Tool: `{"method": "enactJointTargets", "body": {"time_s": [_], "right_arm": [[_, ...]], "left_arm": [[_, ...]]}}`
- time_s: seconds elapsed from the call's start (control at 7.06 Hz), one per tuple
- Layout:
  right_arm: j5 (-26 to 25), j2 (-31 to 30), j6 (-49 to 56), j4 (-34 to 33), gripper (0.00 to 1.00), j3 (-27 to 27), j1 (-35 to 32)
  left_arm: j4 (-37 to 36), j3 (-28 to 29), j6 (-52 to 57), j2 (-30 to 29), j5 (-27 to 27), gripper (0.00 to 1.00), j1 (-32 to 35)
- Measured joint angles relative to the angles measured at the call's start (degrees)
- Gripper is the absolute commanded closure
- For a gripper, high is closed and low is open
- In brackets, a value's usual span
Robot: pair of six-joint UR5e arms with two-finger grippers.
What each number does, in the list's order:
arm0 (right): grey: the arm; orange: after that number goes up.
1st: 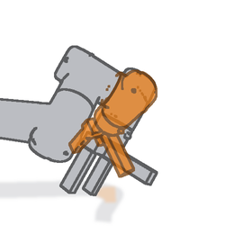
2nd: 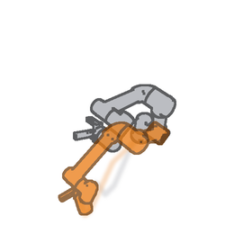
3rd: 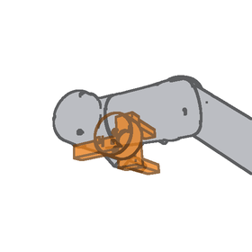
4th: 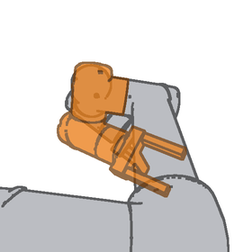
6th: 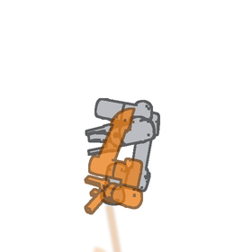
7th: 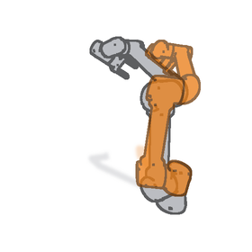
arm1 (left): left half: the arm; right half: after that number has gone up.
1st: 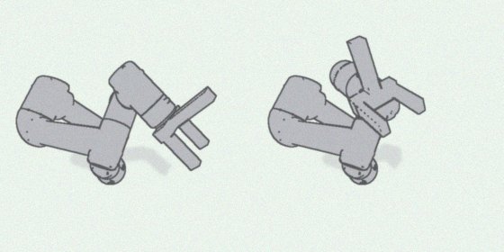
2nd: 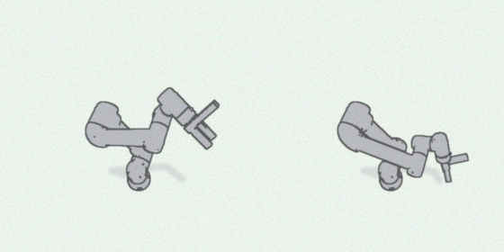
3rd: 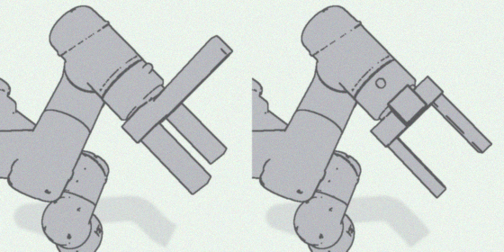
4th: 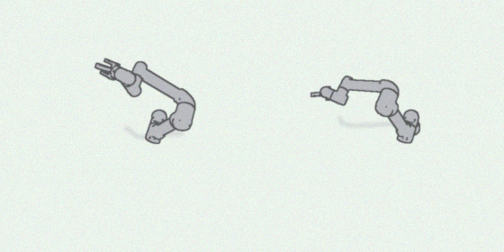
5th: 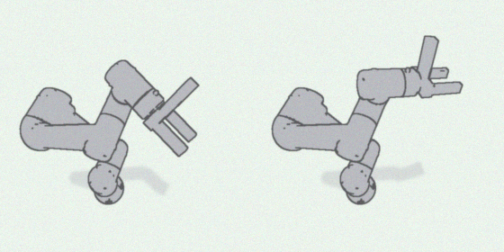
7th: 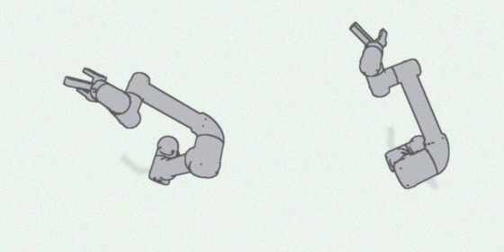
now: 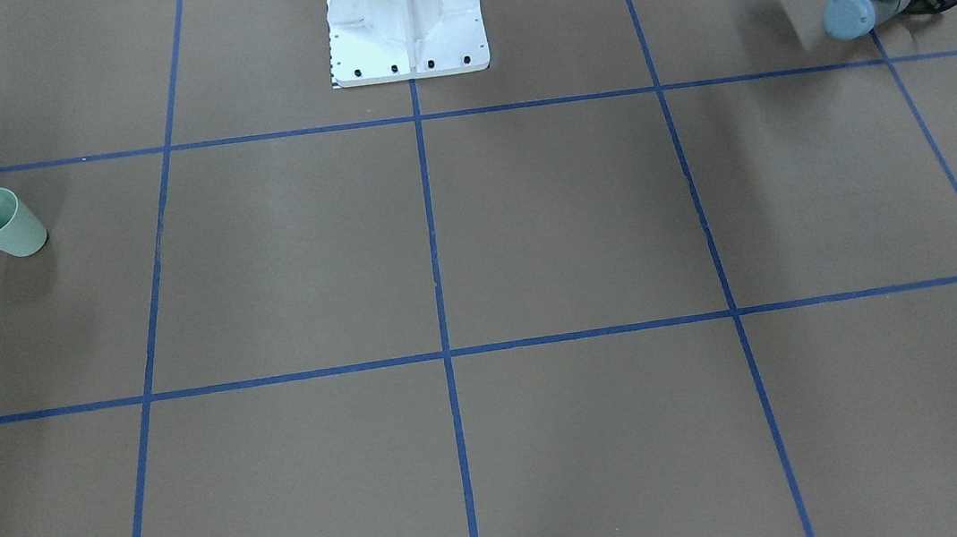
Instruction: Transfer and stack yellow cup on green cup
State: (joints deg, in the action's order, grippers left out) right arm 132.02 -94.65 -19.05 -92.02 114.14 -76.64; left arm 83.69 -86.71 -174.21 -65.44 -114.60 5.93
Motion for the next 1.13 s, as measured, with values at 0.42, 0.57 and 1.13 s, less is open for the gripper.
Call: {"method": "enactJointTargets", "body": {"time_s": [0.42, 0.57, 1.13], "right_arm": [[0.0, -0.1, 0.0, 0.0, 0.00, 0.3, 0.0], [0.0, -0.2, 0.0, 0.0, 0.00, 0.3, 0.0], [0.1, -0.2, 0.0, 0.0, 0.00, 0.4, 0.0]], "left_arm": [[2.0, 1.7, -1.2, 0.4, -0.5, 0.06, -2.2], [2.6, 2.2, -1.2, 0.7, -0.5, 0.46, -2.5], [5.0, 2.4, -1.7, 3.9, -0.5, 1.00, -2.9]]}}
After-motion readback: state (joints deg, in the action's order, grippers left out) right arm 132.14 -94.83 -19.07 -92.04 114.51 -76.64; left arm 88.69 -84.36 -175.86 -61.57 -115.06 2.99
